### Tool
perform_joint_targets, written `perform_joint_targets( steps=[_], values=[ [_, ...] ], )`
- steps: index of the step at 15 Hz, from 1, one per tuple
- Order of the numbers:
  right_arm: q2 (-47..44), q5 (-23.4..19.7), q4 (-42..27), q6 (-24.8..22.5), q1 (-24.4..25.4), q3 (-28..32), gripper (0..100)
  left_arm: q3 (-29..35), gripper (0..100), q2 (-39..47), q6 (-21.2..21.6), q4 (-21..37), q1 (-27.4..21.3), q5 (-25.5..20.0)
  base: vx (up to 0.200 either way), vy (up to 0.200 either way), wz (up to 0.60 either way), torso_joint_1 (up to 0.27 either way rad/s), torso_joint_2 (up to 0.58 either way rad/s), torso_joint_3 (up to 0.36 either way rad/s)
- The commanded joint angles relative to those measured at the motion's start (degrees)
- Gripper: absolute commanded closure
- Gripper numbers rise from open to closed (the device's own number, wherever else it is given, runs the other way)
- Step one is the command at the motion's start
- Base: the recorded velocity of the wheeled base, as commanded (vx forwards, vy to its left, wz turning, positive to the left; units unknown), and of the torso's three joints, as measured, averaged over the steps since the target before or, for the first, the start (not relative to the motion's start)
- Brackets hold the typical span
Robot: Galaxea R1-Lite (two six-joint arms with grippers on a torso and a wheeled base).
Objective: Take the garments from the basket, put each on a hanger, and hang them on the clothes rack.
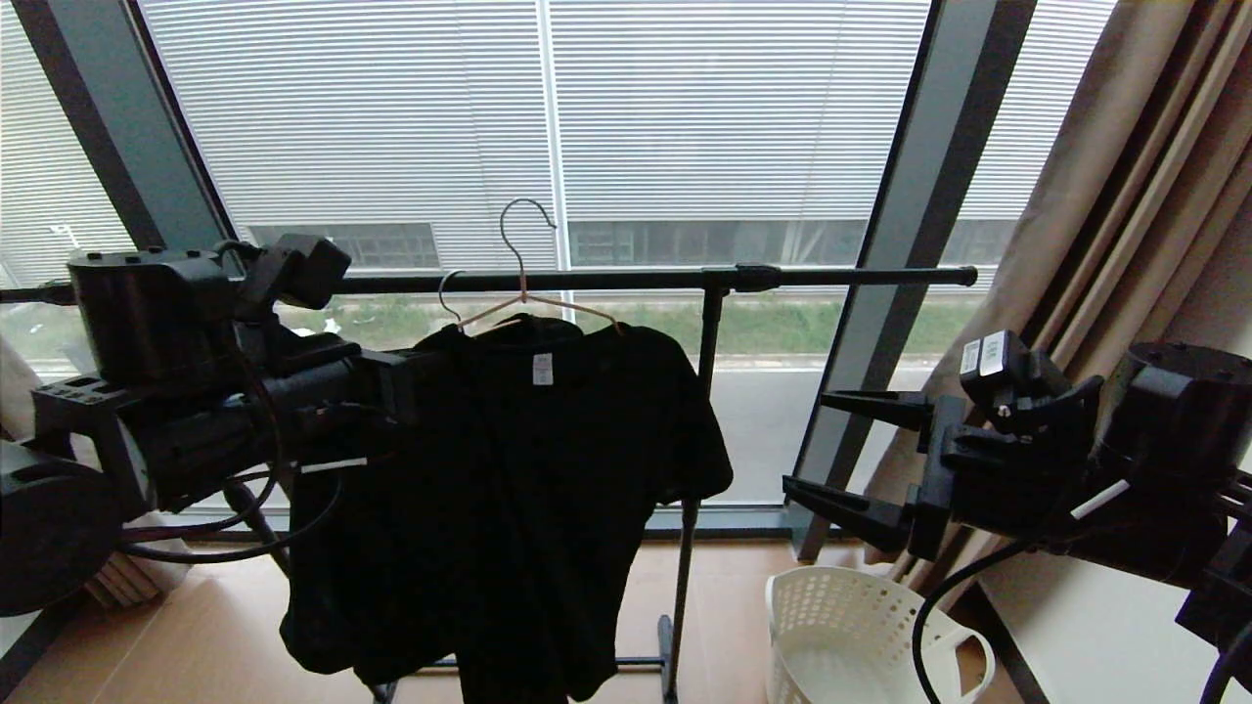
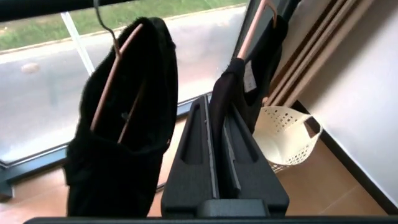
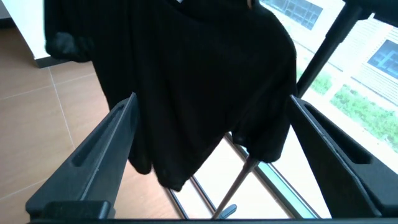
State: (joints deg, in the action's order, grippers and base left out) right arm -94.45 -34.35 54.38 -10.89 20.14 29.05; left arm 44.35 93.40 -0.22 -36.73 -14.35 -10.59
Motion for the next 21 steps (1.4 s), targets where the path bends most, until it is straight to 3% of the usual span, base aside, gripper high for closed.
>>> perform_joint_targets(
  steps=[1, 3, 11, 17, 21],
  values=[
    [0.0, -0.1, 0.0, 0.0, 0.0, 0.0, 0, 1.3, 100, 5.7, -0.1, -4.1, -0.7, 3.0, 0.000, 0.000, 0.00, 0.000, 0.00, 0.000],
    [-0.1, -0.1, 0.0, 0.0, 0.0, 0.0, 0, 1.3, 100, 8.2, -0.1, -8.0, -0.9, 4.2, 0.000, 0.000, 0.00, 0.000, 0.00, 0.000],
    [-0.6, 0.0, 0.0, -0.1, 0.1, -0.2, 0, 1.5, 100, 11.4, -2.1, -12.5, -3.6, 4.1, 0.000, 0.000, 0.00, 0.000, 0.00, 0.000],
    [-0.6, 0.0, 0.0, -0.1, 0.1, -0.2, 0, 1.3, 100, 12.7, -2.1, -12.8, -5.3, 4.3, 0.000, 0.000, 0.00, 0.000, 0.00, 0.000],
    [-0.6, 0.0, 0.0, -0.1, 0.2, -0.2, 0, 1.2, 100, 14.4, -2.0, -14.2, -5.3, 6.7, 0.000, 0.000, 0.00, 0.000, 0.00, 0.000]
  ],
)
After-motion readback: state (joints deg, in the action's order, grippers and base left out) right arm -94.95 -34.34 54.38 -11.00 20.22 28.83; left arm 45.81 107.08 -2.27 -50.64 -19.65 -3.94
